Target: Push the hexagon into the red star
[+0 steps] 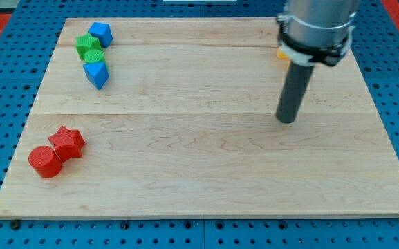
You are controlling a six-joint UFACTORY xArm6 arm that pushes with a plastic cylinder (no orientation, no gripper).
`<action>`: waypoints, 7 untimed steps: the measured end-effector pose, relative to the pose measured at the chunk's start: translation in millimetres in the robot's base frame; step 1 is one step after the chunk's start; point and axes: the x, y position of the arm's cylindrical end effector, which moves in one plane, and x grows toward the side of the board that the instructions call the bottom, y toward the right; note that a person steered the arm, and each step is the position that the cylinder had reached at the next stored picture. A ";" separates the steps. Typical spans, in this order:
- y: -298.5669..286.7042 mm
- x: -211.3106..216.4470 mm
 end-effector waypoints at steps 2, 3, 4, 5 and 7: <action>113.8 -109.2; 59.8 -125.2; -82.8 -104.0; -152.4 -100.1; -184.6 -152.9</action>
